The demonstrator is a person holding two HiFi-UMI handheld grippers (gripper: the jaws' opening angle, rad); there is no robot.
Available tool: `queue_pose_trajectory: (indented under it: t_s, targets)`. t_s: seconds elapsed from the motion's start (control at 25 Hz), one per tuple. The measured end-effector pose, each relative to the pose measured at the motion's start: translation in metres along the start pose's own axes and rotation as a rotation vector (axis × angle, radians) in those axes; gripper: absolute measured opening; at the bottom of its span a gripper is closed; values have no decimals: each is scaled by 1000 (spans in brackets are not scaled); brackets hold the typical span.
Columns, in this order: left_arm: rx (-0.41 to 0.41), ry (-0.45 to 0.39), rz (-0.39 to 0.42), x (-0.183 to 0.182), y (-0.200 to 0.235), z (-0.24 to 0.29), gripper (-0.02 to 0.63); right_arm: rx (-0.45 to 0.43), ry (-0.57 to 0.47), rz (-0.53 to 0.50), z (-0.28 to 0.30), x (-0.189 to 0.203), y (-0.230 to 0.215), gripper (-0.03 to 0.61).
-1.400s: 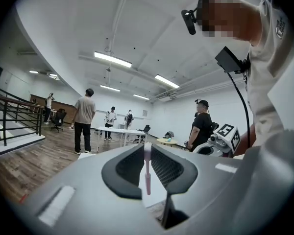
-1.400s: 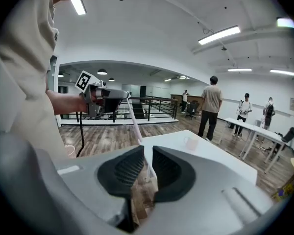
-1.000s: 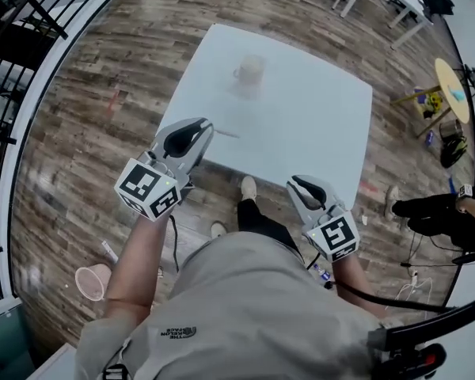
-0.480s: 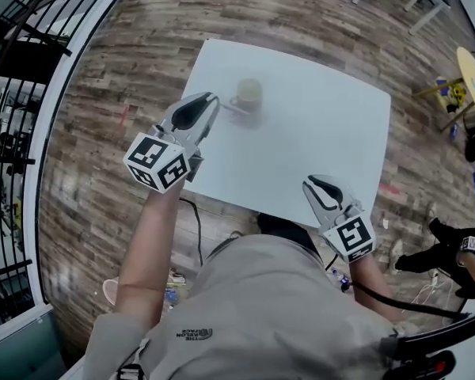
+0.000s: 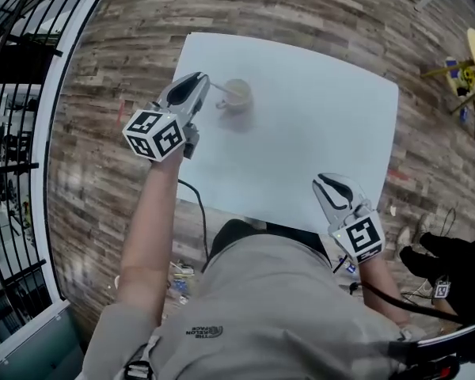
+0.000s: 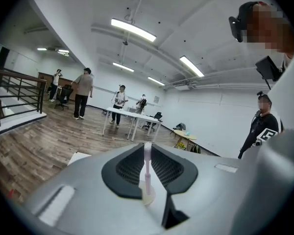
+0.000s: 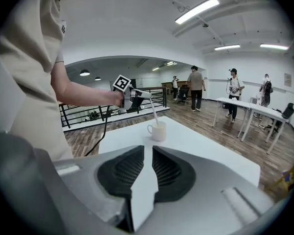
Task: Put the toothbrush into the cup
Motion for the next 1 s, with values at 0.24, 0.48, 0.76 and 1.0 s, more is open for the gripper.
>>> queue_pose_trajectory:
  t_s: [0.24, 0.48, 0.76, 1.0]
  targets:
    - [-29, 54, -116, 42, 33, 25, 49, -7, 24, 55, 9, 4, -9, 43]
    - [-40, 91, -187, 72, 49, 46, 49, -20, 49, 74, 19, 13, -21, 41]
    - [-22, 63, -211, 77, 58, 46, 51, -51, 57, 87, 34, 14, -13, 42]
    - [-38, 46, -198, 78, 59, 47, 54, -61, 63, 79, 38, 16, -18, 43]
Point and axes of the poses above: the fingertips, and each gripper's own axes: z forward along the fingers, y to its left, x out of its underside, the point moved 4 cm from there along -z, backward along the fingers, and after that the axes turned 4 degrees about x, right-handed, at the moved point
